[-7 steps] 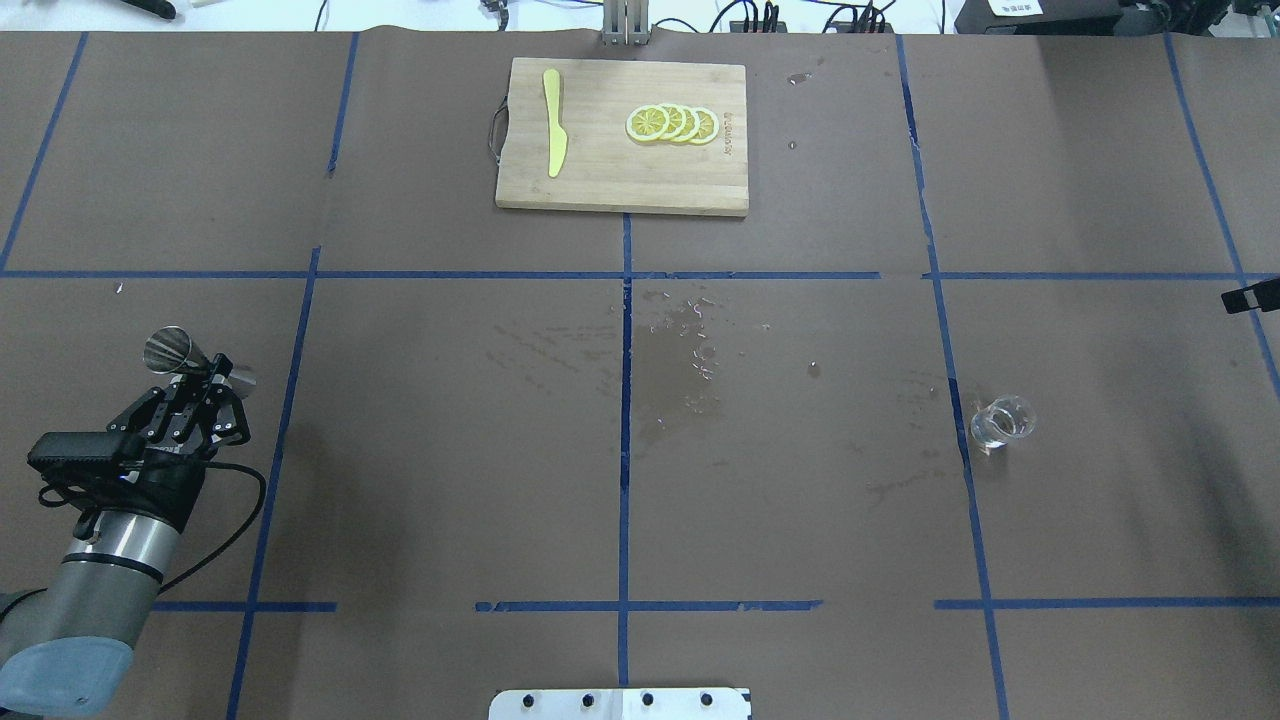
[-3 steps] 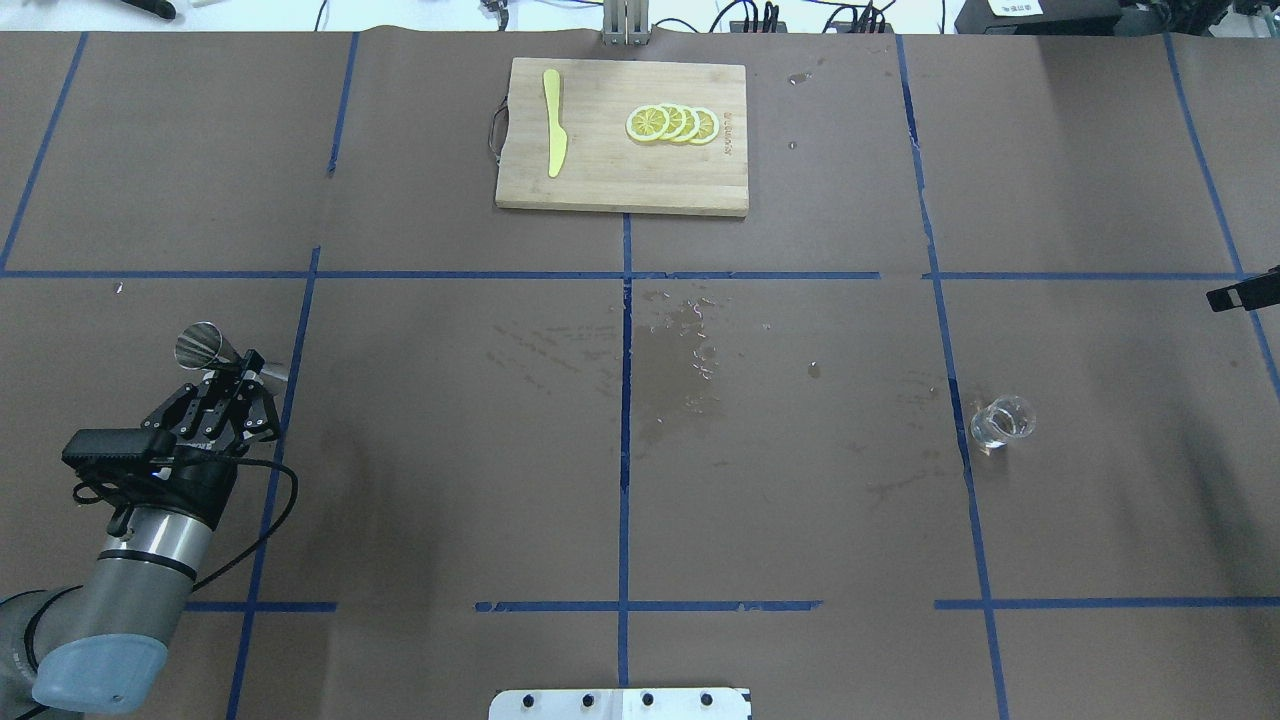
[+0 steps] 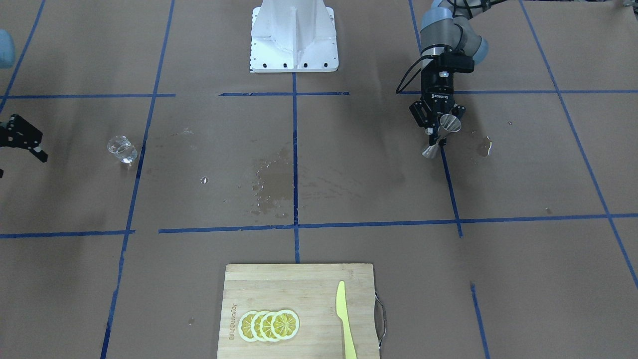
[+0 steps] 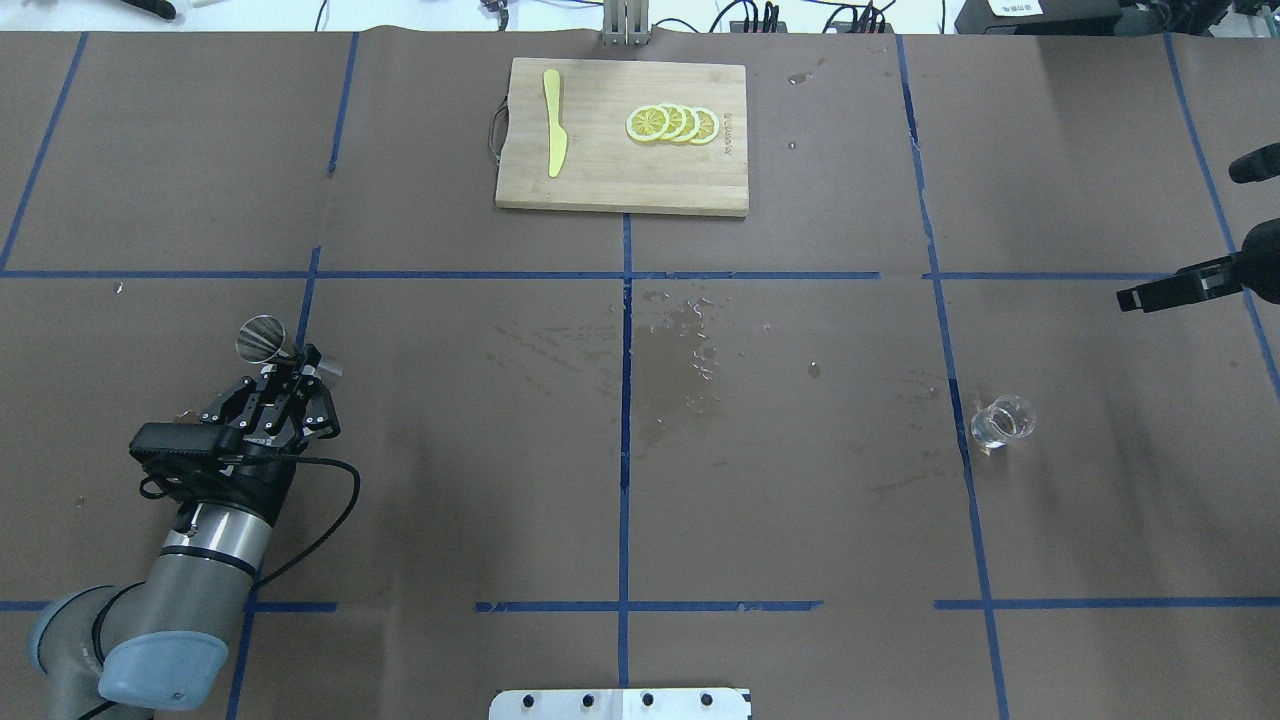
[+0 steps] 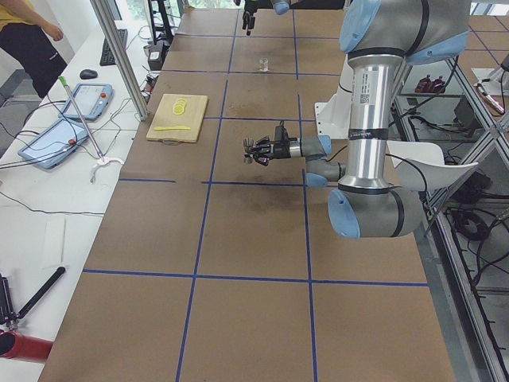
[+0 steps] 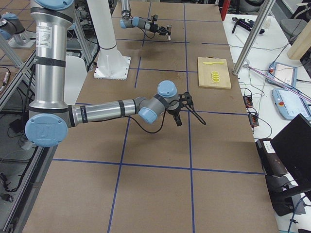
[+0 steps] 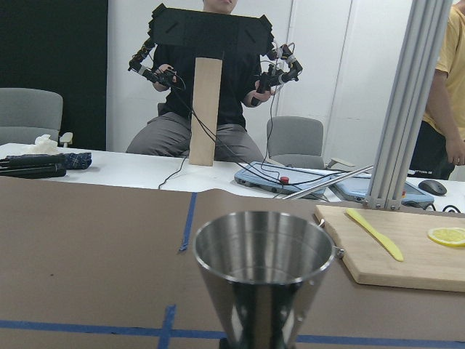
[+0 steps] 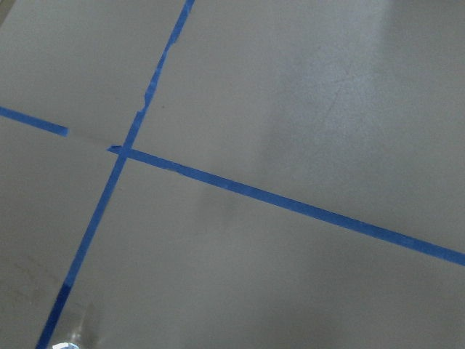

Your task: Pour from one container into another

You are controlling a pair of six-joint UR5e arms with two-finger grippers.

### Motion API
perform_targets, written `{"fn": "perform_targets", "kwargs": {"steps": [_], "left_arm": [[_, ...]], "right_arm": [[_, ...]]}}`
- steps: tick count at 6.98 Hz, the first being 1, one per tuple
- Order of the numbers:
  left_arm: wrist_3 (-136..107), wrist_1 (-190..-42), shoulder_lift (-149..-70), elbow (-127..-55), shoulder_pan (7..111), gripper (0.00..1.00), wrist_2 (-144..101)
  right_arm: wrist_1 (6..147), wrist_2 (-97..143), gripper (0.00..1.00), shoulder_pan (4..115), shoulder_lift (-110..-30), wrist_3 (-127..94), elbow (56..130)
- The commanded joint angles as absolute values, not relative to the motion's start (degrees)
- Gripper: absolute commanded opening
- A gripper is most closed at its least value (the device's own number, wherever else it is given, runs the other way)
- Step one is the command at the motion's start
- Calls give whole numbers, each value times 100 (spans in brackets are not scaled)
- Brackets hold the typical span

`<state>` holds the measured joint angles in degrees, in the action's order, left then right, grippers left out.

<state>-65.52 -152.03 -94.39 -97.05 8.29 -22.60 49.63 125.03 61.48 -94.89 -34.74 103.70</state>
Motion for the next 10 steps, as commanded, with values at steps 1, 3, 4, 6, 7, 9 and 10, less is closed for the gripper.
{"fn": "perform_targets", "kwargs": {"steps": [1, 3, 4, 6, 7, 9, 10], "left_arm": [[-5811, -15153, -10105, -9659, 809, 0, -2268], [-5573, -15143, -10694, -9222, 844, 0, -2268], [-5511, -15152, -10696, -9220, 870, 0, -2276], [-5371, -15214, -10810, -9237, 870, 0, -2285], [-5370, -15223, -10819, -9255, 870, 0, -2285], [-5361, -15223, -10819, -9220, 861, 0, -2285], [-5361, -15223, -10828, -9220, 861, 0, -2285]], "right_arm": [[4746, 12077, 100, 5435, -9527, -4583, 11062], [4746, 11394, 100, 4767, -9711, -5104, 11468], [4737, 10755, 100, 4311, -9799, -5628, 11583], [4729, 9095, 100, 3432, -10316, -6282, 11934], [4729, 8209, 100, 2984, -10431, -6789, 11962], [4720, 5732, 100, 1553, -10782, -7589, 11988], [4728, 4591, 100, 851, -11028, -7933, 11980]]}}
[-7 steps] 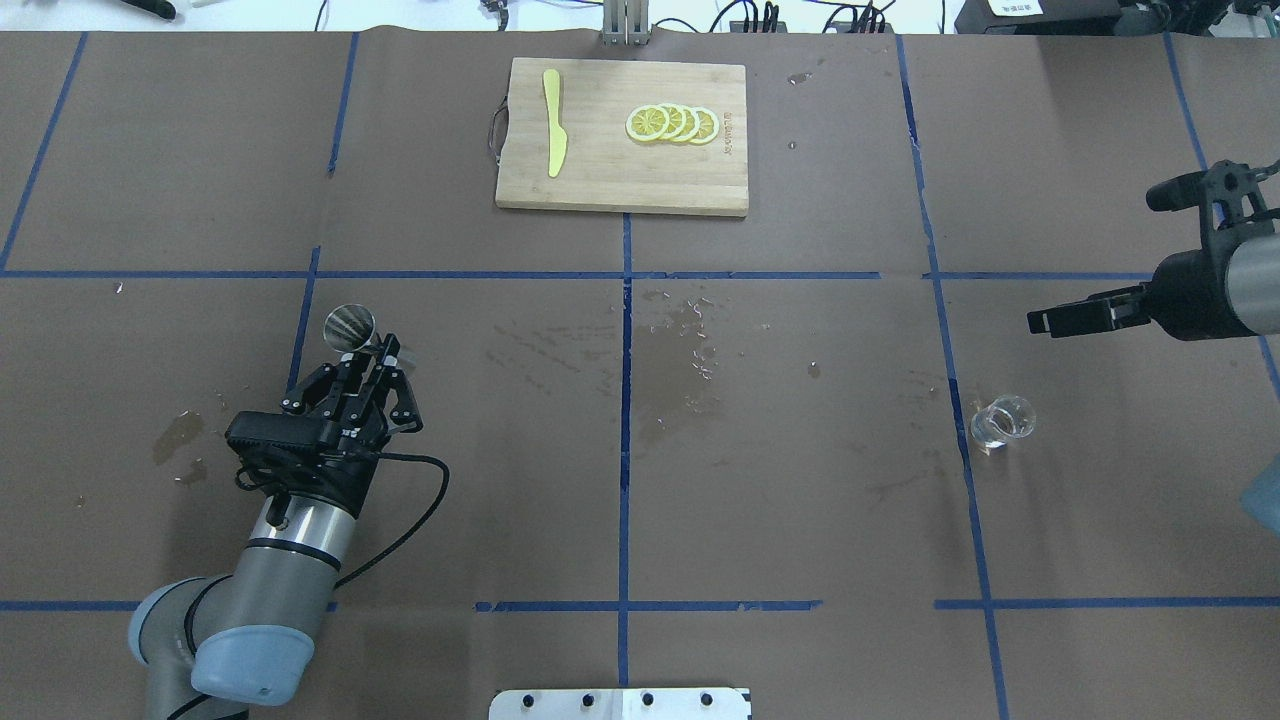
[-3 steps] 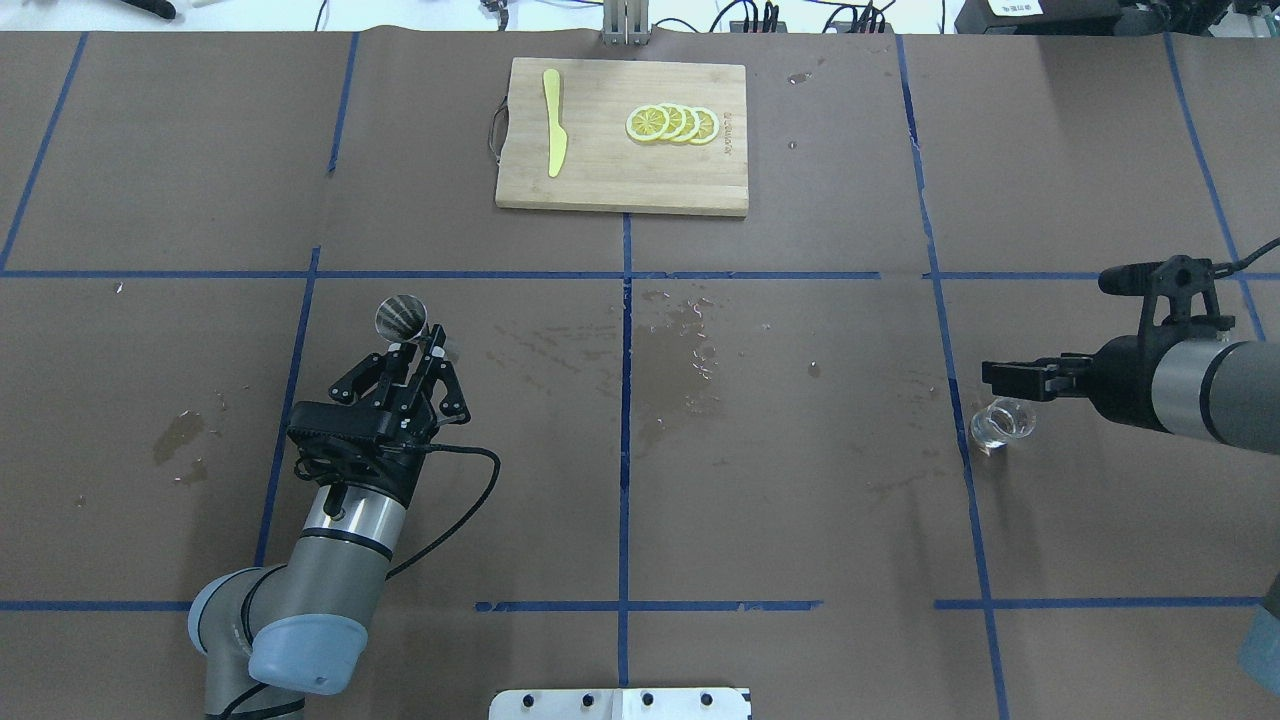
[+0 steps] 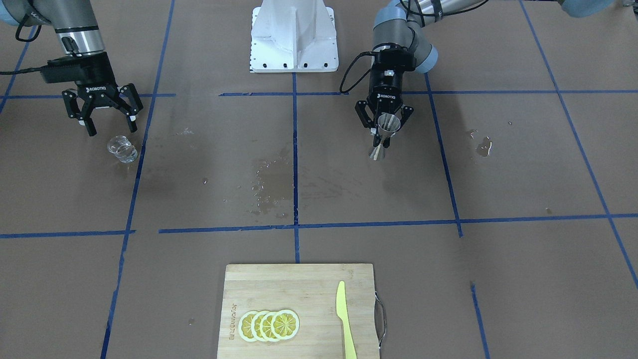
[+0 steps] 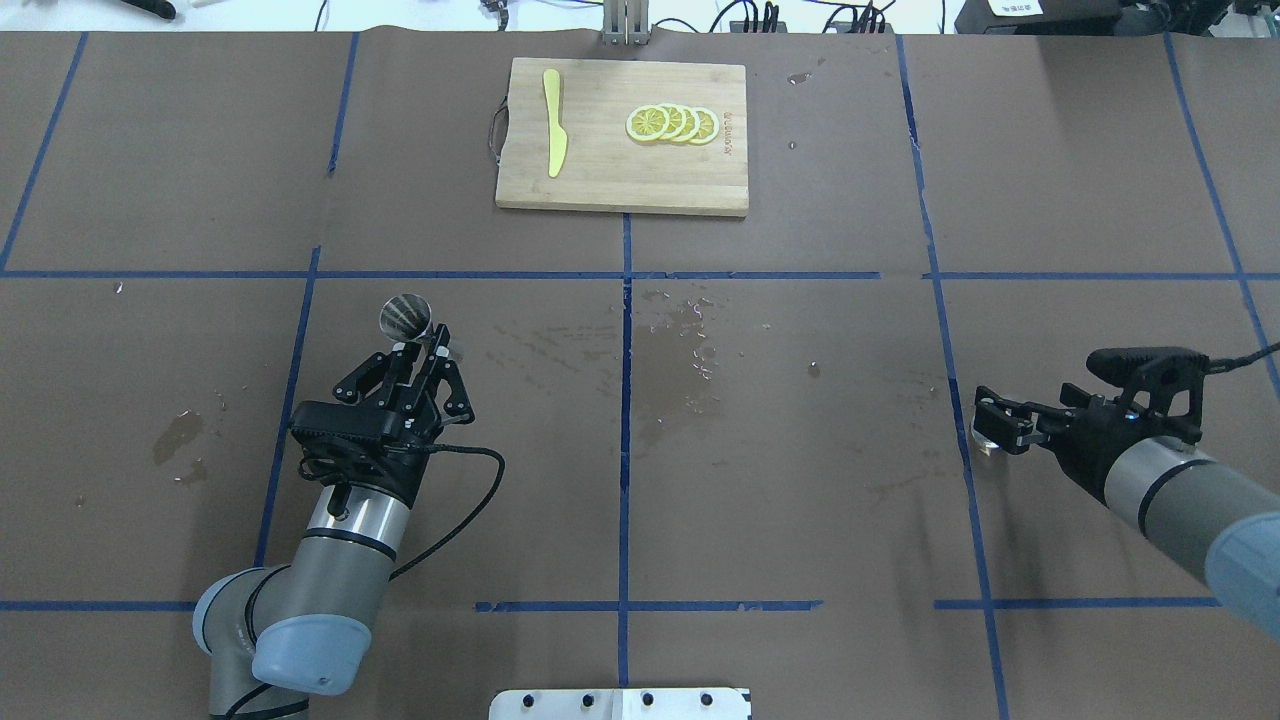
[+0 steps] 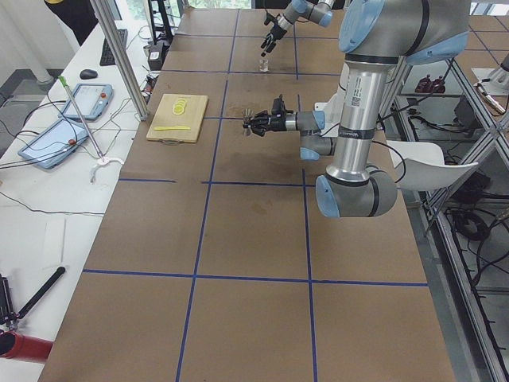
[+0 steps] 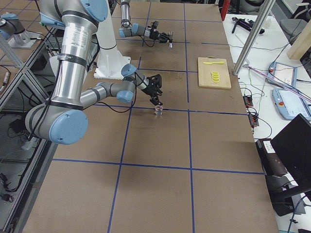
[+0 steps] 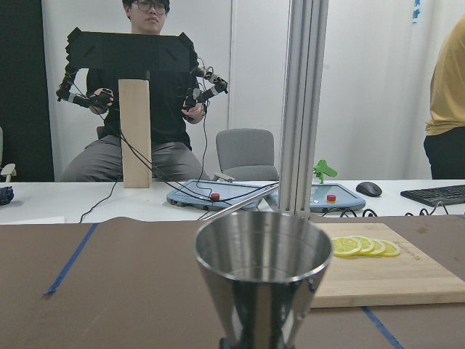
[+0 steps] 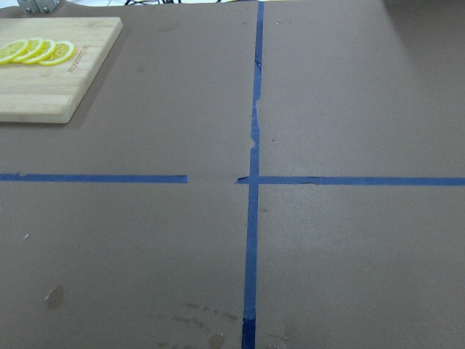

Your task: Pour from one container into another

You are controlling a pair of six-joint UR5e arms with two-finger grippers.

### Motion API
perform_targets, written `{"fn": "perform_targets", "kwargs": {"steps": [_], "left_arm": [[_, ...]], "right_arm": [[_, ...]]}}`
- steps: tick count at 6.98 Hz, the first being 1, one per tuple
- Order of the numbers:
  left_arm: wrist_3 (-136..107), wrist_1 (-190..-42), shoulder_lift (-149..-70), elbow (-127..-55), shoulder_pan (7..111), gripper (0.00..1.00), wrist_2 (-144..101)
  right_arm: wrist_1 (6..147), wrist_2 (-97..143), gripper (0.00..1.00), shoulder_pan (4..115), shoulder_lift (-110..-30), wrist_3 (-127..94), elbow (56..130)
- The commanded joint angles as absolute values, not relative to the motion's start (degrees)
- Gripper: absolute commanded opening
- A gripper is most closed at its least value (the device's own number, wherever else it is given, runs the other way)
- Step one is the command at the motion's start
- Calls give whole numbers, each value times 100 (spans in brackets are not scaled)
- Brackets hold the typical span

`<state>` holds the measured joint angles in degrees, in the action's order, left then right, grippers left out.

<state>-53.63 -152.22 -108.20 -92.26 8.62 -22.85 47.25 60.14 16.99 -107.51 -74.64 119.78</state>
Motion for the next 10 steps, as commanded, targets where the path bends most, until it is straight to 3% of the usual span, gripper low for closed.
{"fn": "perform_targets", "kwargs": {"steps": [1, 2, 5, 10], "left_arm": [[-5361, -15223, -10828, -9228, 861, 0, -2285], [-5370, -15223, -10828, -9229, 861, 0, -2285], [-5370, -15231, -10854, -9255, 870, 0, -2276], [-5370, -15231, -10854, -9272, 870, 0, -2276]], "right_arm": [[4772, 3805, 100, 365, -11091, -8041, 11884], [4746, 3144, 100, 4, -11092, -8303, 11352], [4729, 2585, 100, -176, -10848, -8726, 10779], [4720, 2715, 99, -158, -10573, -8622, 10442]]}}
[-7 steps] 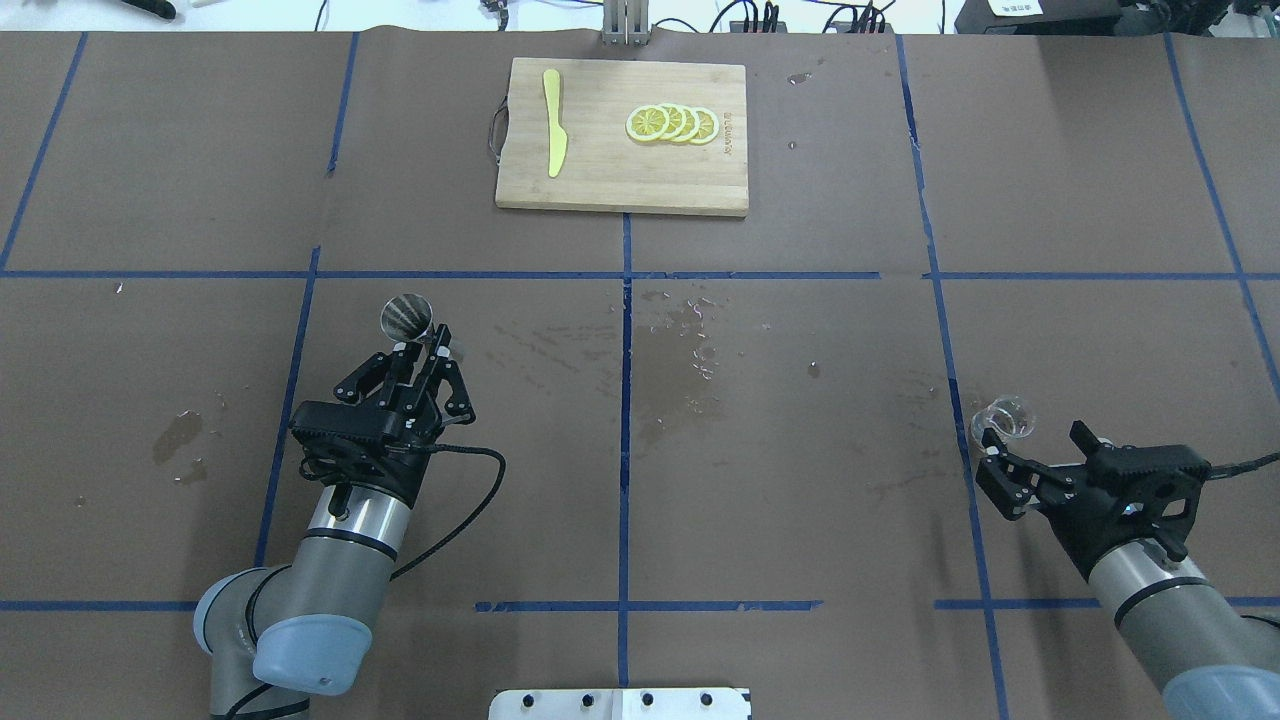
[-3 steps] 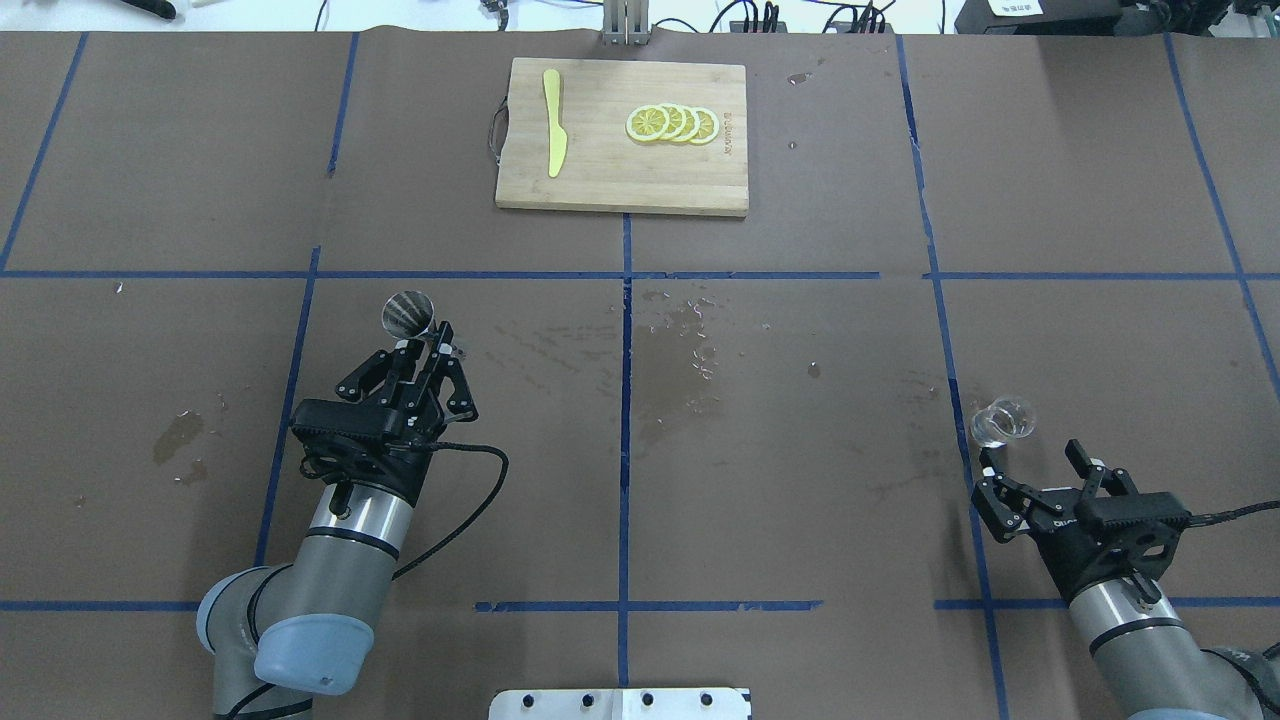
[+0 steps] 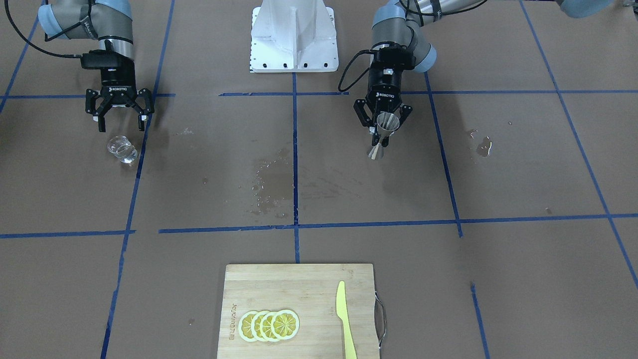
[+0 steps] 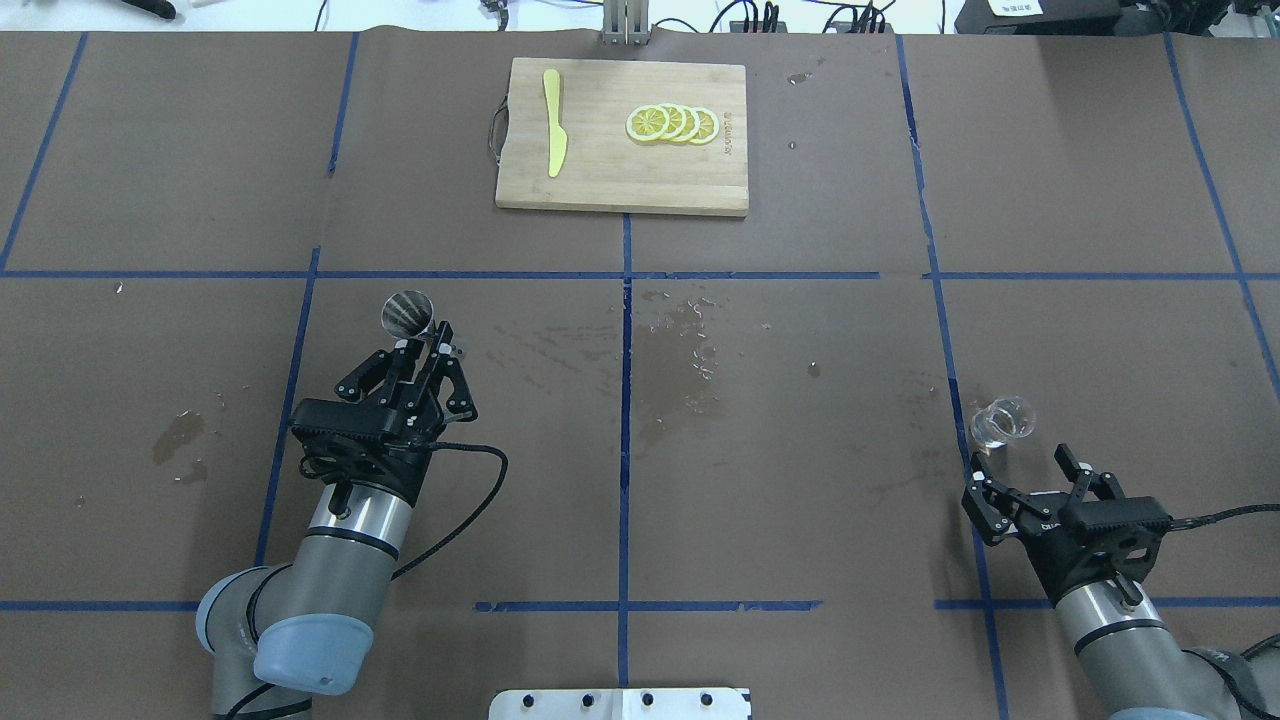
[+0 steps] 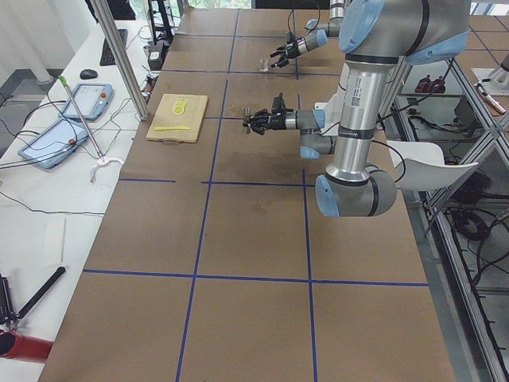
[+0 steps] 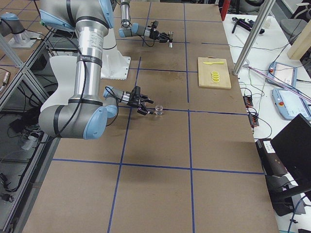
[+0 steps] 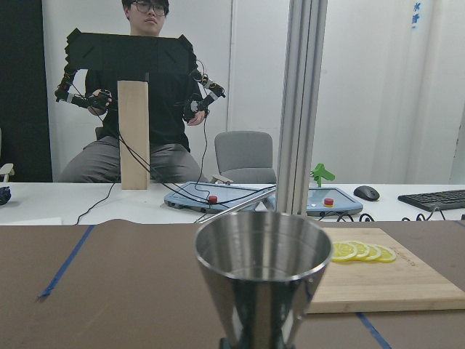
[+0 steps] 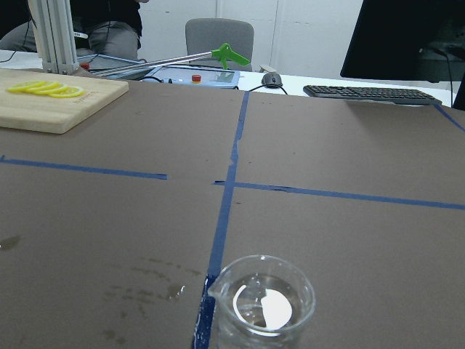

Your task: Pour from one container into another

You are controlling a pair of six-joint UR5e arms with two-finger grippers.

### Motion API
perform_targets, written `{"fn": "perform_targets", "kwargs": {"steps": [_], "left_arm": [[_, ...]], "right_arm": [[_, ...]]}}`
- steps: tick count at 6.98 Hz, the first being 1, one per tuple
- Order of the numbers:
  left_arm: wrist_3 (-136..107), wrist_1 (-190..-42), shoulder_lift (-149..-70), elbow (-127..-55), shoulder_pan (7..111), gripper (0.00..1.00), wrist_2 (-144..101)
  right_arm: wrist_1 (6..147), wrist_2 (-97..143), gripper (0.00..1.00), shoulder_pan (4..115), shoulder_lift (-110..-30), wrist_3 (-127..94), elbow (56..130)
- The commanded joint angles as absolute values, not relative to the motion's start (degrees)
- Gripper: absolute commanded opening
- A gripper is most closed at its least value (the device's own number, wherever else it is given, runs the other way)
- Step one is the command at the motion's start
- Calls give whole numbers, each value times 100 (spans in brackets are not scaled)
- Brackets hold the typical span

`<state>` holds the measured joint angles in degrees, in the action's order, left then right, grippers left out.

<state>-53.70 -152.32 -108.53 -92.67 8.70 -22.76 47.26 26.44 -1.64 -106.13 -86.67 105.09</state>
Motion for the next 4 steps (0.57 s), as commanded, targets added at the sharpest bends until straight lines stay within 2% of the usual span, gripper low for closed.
{"fn": "perform_targets", "kwargs": {"steps": [1, 4], "left_arm": [[-5370, -15231, -10846, -9272, 870, 0, -2276], [-5370, -15231, -10837, -9272, 870, 0, -2276]], "right_arm": [[4728, 2751, 99, -167, -10573, -8622, 10433], [4729, 2978, 97, 139, -10573, -8403, 10389]]}}
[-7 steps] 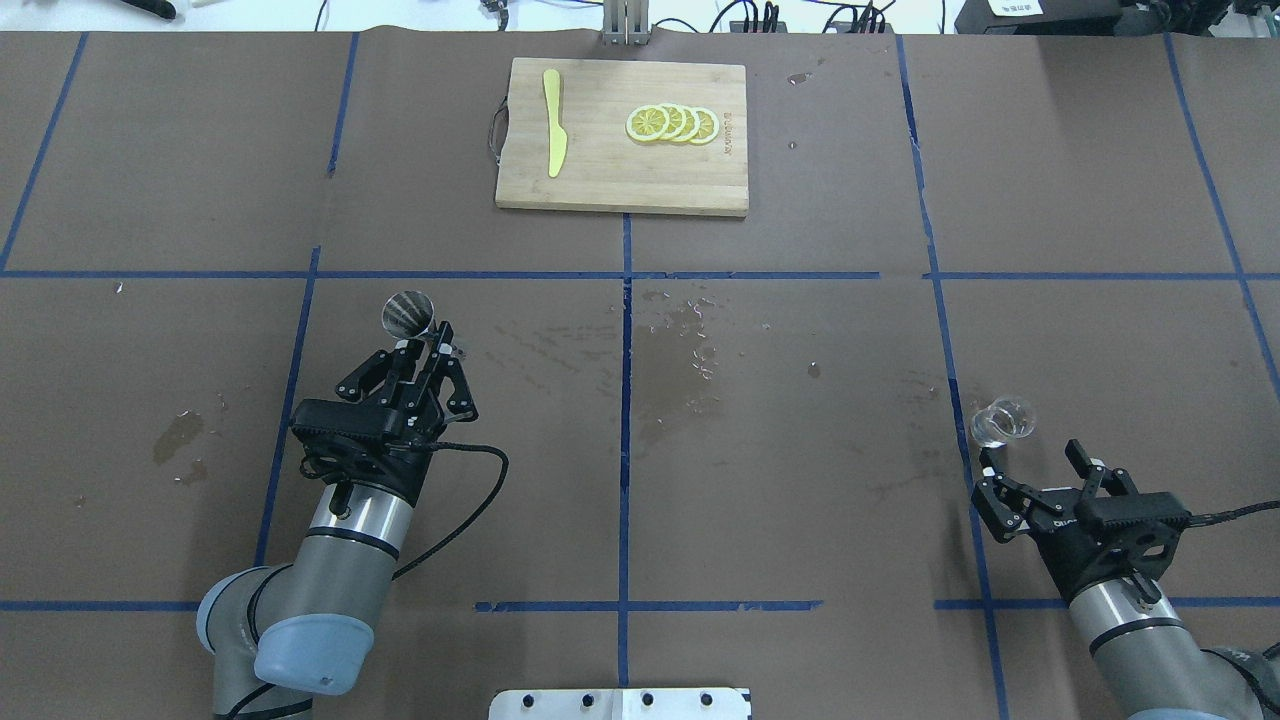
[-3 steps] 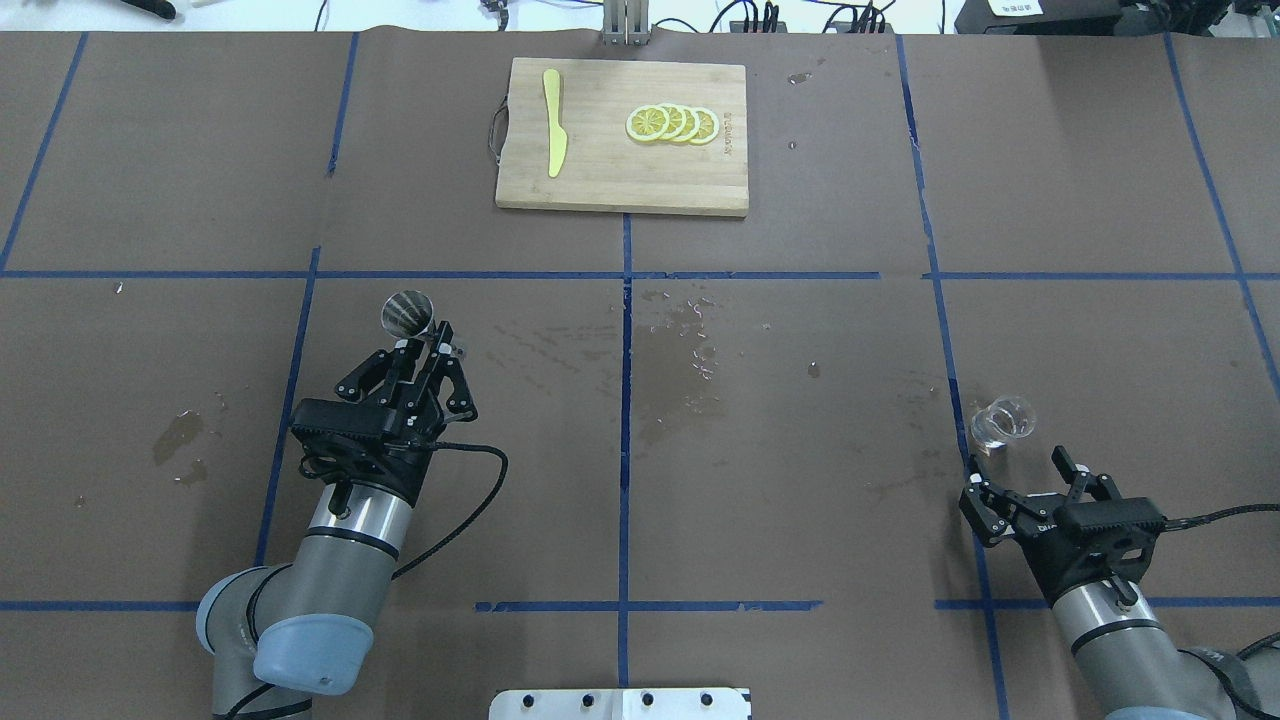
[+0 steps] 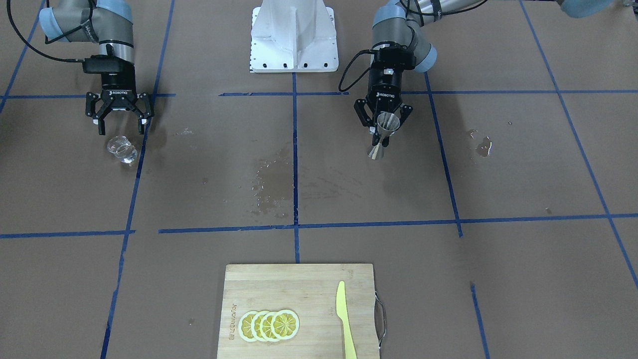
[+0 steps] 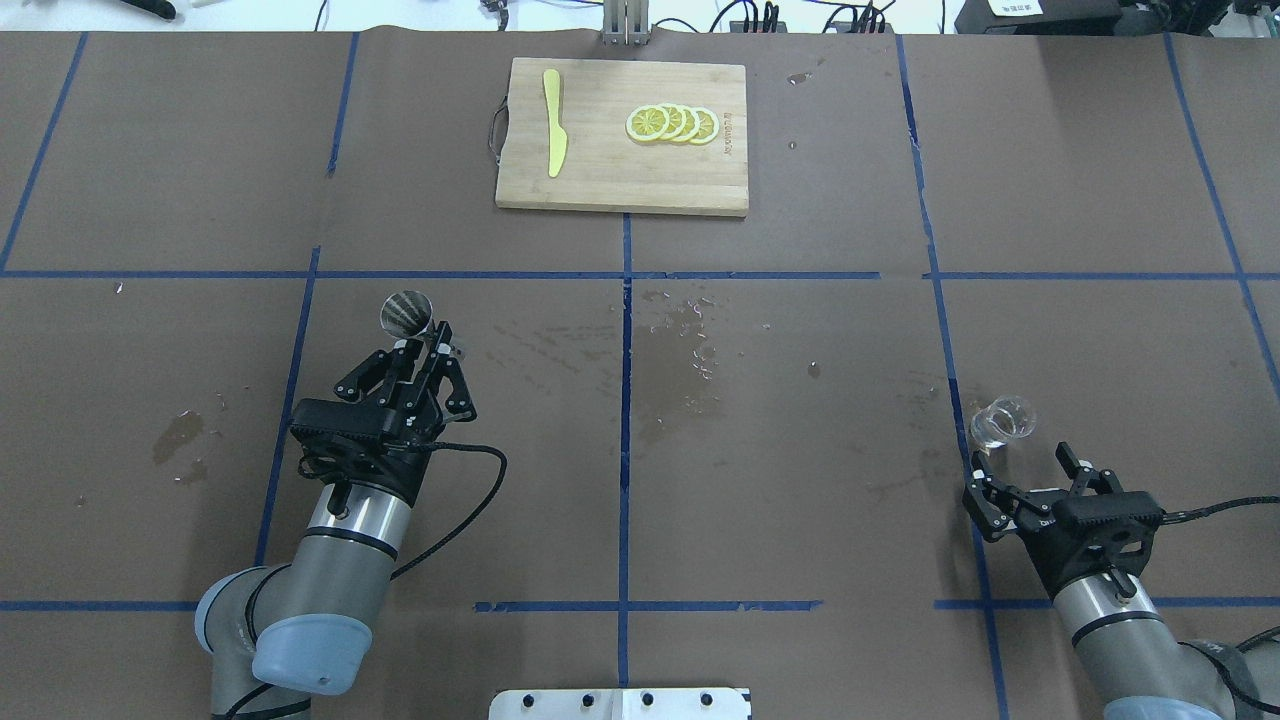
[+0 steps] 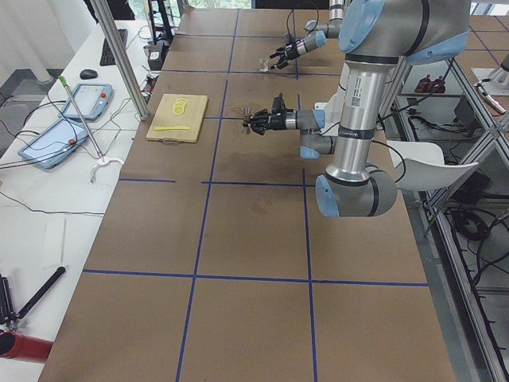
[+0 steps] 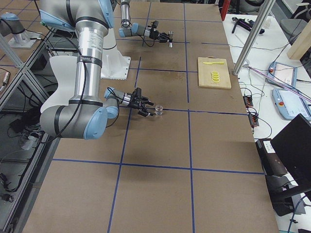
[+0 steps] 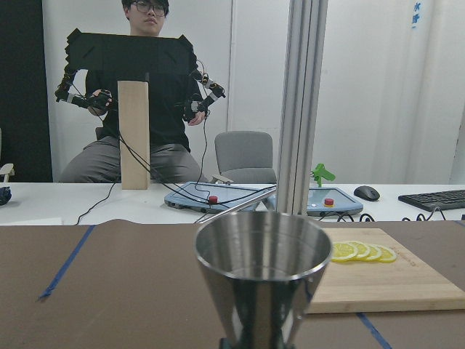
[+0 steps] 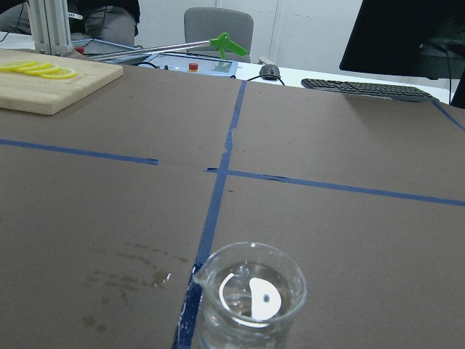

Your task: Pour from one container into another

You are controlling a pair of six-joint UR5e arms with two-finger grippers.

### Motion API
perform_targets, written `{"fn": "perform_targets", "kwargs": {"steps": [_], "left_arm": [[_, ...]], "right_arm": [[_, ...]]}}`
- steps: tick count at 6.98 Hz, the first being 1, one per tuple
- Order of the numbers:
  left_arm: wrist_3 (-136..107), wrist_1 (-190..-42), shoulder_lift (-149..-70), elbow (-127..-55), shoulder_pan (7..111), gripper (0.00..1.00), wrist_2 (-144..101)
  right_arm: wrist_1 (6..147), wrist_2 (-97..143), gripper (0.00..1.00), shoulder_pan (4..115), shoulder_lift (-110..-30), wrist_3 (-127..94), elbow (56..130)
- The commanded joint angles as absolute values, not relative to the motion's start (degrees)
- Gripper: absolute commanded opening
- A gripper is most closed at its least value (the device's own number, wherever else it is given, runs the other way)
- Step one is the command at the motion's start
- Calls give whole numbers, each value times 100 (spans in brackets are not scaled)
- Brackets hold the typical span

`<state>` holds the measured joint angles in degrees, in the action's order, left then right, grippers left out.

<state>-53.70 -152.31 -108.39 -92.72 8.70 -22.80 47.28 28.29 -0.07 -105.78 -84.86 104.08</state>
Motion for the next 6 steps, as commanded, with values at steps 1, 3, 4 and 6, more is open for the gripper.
{"fn": "perform_targets", "kwargs": {"steps": [1, 3, 4, 6], "left_arm": [[-5370, -15231, -10837, -9264, 870, 0, -2276], [-5370, -15231, -10837, -9264, 870, 0, -2276], [-5370, -15231, -10837, -9264, 870, 0, -2276], [-5370, -15231, -10837, -9264, 870, 0, -2276]], "right_arm": [[4729, 3040, 97, 228, -10573, -8333, 10389], [4720, 3059, 96, 359, -10110, -8193, 10135], [4720, 3120, 96, 413, -10090, -8174, 10116], [4197, 3190, 88, 492, -10090, -8069, 9785]]}}
